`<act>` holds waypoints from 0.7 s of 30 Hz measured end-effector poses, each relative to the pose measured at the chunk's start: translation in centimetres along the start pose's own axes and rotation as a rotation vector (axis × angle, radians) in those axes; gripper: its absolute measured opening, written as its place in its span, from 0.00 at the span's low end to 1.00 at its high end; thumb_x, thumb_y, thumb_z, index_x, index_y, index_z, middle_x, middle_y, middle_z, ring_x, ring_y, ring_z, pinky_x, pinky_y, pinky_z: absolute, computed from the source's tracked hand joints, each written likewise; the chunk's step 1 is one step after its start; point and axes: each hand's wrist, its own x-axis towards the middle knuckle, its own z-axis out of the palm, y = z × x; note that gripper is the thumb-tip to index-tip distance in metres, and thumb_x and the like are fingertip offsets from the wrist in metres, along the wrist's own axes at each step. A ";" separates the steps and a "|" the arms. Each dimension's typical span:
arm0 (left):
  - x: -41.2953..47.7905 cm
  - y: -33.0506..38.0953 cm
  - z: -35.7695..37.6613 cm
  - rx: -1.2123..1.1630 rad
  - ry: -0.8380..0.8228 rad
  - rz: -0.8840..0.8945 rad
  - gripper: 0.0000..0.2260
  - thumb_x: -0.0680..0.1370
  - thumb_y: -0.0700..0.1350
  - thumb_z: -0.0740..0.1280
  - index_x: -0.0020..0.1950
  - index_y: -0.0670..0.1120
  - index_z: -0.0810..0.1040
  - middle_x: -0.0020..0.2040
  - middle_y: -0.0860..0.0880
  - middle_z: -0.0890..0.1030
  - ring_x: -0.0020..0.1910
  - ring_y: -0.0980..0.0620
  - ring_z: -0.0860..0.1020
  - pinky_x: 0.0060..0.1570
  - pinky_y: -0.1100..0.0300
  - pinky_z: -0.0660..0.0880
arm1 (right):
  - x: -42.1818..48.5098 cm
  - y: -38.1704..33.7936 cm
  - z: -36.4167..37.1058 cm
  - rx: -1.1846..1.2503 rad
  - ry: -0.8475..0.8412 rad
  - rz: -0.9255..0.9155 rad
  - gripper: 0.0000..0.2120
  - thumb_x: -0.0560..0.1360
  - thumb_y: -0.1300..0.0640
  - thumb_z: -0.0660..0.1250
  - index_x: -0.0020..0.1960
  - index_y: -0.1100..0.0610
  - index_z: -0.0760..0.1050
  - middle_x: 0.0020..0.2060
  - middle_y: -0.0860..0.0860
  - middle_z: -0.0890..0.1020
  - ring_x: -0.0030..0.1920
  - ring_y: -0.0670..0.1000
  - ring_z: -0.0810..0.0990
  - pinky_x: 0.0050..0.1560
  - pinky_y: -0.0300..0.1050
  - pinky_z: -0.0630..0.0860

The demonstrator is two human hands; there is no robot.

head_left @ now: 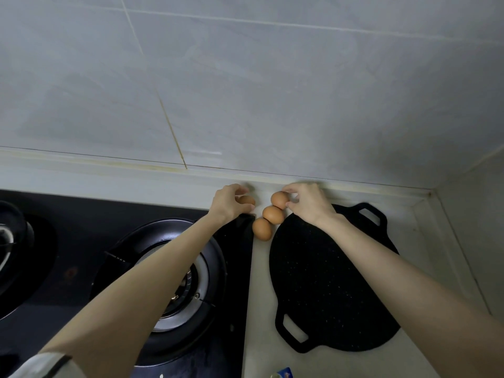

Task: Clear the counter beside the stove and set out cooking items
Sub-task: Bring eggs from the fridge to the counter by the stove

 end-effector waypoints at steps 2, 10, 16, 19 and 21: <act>-0.5 0.4 -0.6 -0.024 -0.003 0.012 0.23 0.71 0.42 0.75 0.65 0.41 0.75 0.63 0.46 0.77 0.60 0.47 0.76 0.59 0.57 0.72 | -0.4 -0.3 -0.5 0.054 0.008 0.012 0.19 0.75 0.63 0.67 0.65 0.56 0.75 0.62 0.53 0.79 0.60 0.52 0.77 0.57 0.39 0.70; -5.6 3.7 -4.8 -0.034 0.089 0.165 0.18 0.73 0.42 0.72 0.63 0.45 0.77 0.61 0.49 0.79 0.59 0.51 0.77 0.52 0.69 0.70 | -4.0 -4.0 -3.7 0.236 0.113 -0.078 0.16 0.75 0.62 0.66 0.62 0.52 0.77 0.57 0.49 0.81 0.56 0.47 0.78 0.58 0.41 0.73; -12.9 5.3 -8.5 -0.074 0.201 0.228 0.15 0.76 0.41 0.69 0.62 0.44 0.77 0.60 0.50 0.79 0.55 0.58 0.75 0.50 0.78 0.67 | -9.4 -8.5 -5.2 0.443 0.125 -0.170 0.14 0.76 0.62 0.66 0.61 0.53 0.77 0.56 0.47 0.81 0.53 0.40 0.78 0.57 0.33 0.72; -17.3 5.1 -10.1 -0.081 0.254 0.231 0.15 0.77 0.41 0.69 0.63 0.45 0.77 0.60 0.51 0.79 0.56 0.58 0.75 0.49 0.80 0.67 | -12.4 -10.8 -5.1 0.481 0.093 -0.224 0.15 0.76 0.62 0.66 0.62 0.52 0.76 0.57 0.46 0.81 0.53 0.37 0.77 0.57 0.30 0.72; -20.4 4.6 -11.3 -0.072 0.294 0.219 0.15 0.77 0.42 0.69 0.64 0.47 0.76 0.61 0.53 0.79 0.57 0.58 0.76 0.50 0.79 0.68 | -14.4 -12.7 -5.0 0.505 0.077 -0.266 0.16 0.76 0.64 0.65 0.62 0.53 0.76 0.56 0.44 0.80 0.53 0.37 0.77 0.53 0.24 0.71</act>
